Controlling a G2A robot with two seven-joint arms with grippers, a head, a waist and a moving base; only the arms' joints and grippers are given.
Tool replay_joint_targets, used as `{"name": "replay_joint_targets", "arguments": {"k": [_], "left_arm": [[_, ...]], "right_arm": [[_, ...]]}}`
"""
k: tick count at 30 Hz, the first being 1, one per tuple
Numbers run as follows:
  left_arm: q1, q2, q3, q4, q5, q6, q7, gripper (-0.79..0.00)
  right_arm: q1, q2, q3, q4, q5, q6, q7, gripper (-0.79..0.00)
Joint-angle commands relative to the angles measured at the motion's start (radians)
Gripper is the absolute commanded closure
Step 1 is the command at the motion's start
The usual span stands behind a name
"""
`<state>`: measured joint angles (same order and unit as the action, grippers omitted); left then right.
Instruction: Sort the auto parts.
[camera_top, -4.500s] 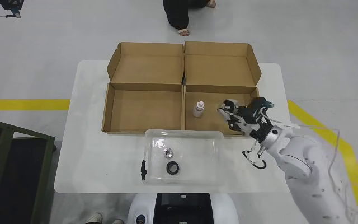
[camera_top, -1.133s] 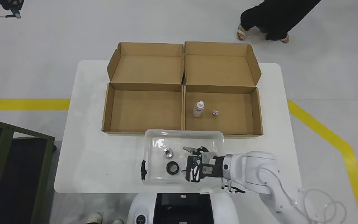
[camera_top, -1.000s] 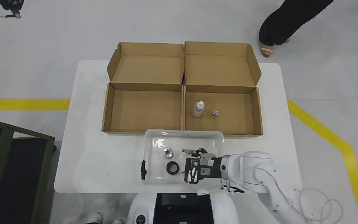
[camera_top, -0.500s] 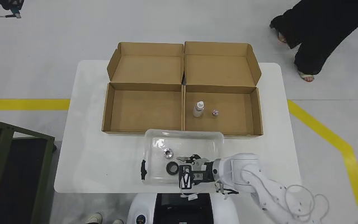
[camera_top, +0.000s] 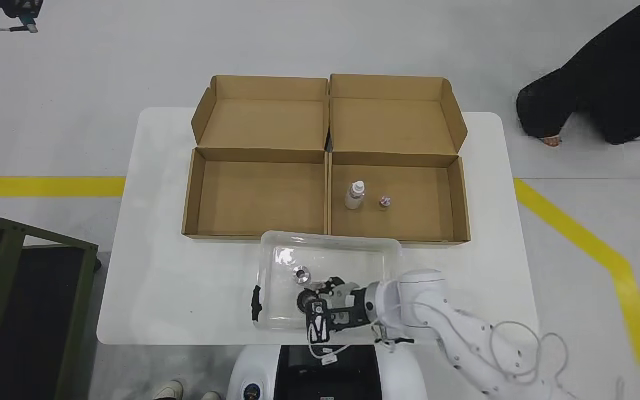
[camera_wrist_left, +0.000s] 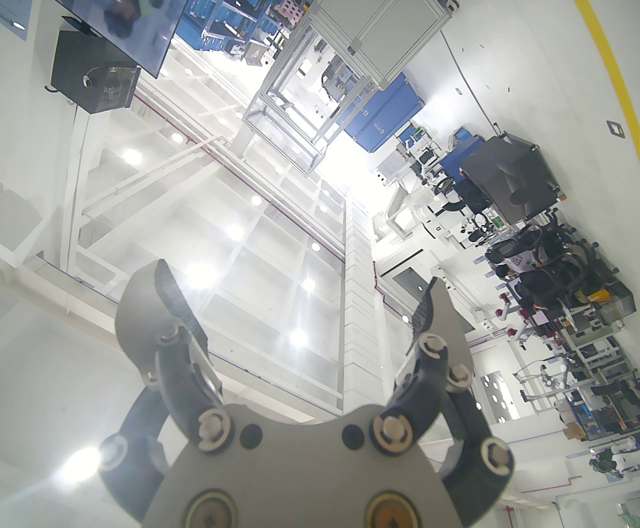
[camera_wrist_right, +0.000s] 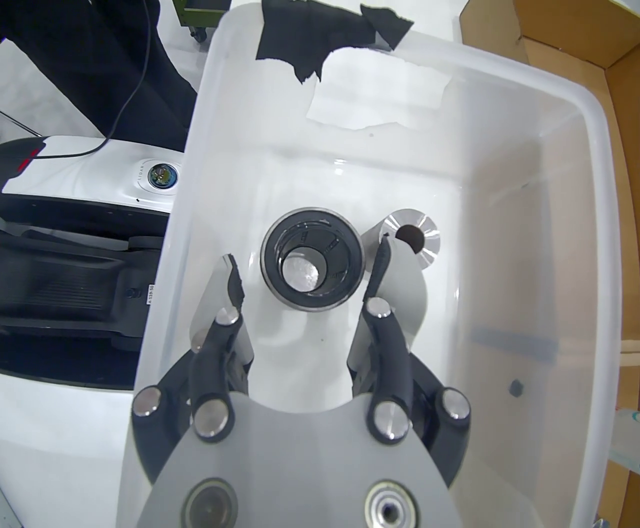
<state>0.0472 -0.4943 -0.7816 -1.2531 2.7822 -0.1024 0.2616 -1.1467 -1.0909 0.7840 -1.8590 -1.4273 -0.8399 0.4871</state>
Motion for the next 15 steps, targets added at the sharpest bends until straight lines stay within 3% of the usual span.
{"name": "replay_joint_targets", "arguments": {"k": [1, 15], "left_arm": [[0.0, 0.0, 0.0, 0.0, 0.0, 0.0, 0.0, -0.785], [0.0, 0.0, 0.0, 0.0, 0.0, 0.0, 0.0, -0.785]], "right_arm": [[0.014, -0.005, -0.012, 0.01, 0.001, 0.002, -0.001, -0.388], [0.082, -0.032, -0.066, 0.088, 0.045, 0.002, 0.002, -0.369]]}}
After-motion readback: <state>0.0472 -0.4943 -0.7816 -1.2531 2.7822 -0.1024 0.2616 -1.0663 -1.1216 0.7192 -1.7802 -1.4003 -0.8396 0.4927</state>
